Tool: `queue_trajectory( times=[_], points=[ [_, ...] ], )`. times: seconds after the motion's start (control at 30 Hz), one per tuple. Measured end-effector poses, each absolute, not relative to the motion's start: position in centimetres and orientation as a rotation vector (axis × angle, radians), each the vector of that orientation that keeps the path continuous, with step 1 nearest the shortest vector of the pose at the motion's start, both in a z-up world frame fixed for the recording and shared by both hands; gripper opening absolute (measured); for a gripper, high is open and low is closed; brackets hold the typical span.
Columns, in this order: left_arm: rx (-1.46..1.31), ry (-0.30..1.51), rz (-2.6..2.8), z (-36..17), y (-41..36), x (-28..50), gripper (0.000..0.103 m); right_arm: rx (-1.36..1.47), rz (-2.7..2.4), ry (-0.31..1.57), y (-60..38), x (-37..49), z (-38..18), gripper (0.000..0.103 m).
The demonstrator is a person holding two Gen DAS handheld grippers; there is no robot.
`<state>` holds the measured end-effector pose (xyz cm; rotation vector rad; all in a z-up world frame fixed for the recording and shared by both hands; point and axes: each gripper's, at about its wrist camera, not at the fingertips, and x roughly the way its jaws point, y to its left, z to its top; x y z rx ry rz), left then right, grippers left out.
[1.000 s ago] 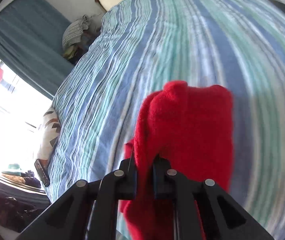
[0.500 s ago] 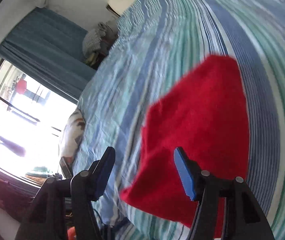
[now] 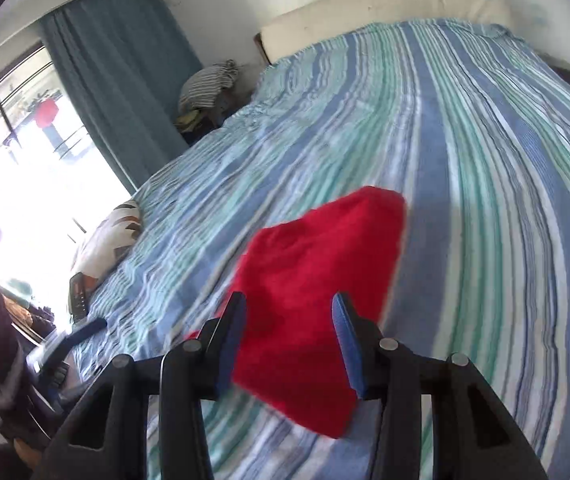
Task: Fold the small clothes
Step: 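Lower the folded sweater onto the bed and open the right tool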
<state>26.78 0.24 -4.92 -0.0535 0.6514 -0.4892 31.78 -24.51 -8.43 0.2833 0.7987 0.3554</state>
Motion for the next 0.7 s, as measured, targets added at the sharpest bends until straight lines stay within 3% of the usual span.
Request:
queue_trajectory(
  times=[0.13,0.2,0.23,0.3,0.47,0.53,0.6,0.63,0.67,0.7],
  points=[
    [-0.059,0.766,-0.376,-7.8,-1.8,34.1,0.102,0.267,0.409,0.854,-23.5,32.5,-11.5,0.045],
    [0.000,0.902,-0.283,-12.1,-2.2,36.9,0.093,0.251,0.425,0.954,-22.0,32.8,-15.4,0.045],
    [0.058,1.013,-0.247,-15.4,-2.3,38.3,0.080,0.257,0.420,1.050,-21.5,33.3,-18.1,0.045],
    [0.029,1.076,-0.300,-17.9,-1.2,38.6,0.080,0.249,0.424,1.051,-21.6,33.1,-18.5,0.042],
    [-0.083,0.969,-0.284,-13.0,1.3,38.8,0.092,0.247,0.383,0.878,-23.5,35.6,-11.6,0.042],
    [-0.082,0.955,-0.276,-12.3,1.1,39.7,0.094,0.257,0.370,0.878,-23.8,38.1,-11.2,0.042],
    [0.005,0.963,-0.221,-12.4,0.1,40.6,0.094,0.261,0.342,0.941,-23.4,41.1,-13.0,0.047],
    [0.036,0.968,-0.197,-12.4,-0.5,40.4,0.094,0.259,0.329,1.017,-23.1,42.5,-14.8,0.059],
    [0.061,0.971,-0.171,-12.4,-0.7,40.4,0.094,0.261,0.318,1.145,-22.8,44.0,-17.7,0.064],
    [0.064,0.966,-0.163,-12.1,-0.5,40.6,0.094,0.253,0.300,1.183,-22.6,44.6,-18.9,0.064]
  ],
)
